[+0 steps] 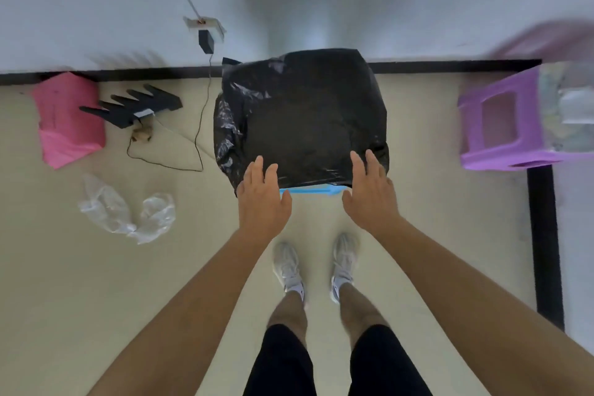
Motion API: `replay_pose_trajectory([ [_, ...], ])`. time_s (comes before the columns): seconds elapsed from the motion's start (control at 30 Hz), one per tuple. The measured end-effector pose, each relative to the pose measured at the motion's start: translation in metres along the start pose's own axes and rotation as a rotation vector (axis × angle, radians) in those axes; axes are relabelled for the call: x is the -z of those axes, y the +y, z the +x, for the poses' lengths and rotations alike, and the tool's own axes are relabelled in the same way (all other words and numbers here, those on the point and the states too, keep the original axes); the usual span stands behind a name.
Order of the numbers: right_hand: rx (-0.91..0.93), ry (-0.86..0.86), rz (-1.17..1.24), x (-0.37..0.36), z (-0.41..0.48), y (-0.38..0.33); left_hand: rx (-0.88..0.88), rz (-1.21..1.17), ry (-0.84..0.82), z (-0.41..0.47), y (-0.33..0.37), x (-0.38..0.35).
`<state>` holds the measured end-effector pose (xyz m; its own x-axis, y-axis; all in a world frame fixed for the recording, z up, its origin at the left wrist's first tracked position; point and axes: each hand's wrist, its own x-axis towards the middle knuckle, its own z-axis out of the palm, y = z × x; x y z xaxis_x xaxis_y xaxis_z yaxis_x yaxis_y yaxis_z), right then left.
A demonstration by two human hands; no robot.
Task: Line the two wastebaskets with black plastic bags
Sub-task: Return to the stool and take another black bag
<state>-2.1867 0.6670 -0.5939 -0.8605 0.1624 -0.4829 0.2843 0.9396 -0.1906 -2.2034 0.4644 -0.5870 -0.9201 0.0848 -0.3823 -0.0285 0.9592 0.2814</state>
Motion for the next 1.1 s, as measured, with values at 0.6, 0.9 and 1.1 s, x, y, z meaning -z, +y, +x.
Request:
replay_pose_trajectory([
  [0.6, 0.010, 0.169, 0.226, 0.006, 0.025, 0.029, -0.101, -0.266, 0.070, 0.043, -0.004, -0.002],
  [0.9, -0.164, 0.389, 0.432, 0.151, -0.080, -0.001, -0.191, -0.629, 0.161, -0.013, 0.076, 0.150],
  [1.1, -0.397, 0.619, 0.579, 0.171, -0.198, 0.023, -0.508, -0.671, 0.072, -0.069, 0.132, 0.186],
])
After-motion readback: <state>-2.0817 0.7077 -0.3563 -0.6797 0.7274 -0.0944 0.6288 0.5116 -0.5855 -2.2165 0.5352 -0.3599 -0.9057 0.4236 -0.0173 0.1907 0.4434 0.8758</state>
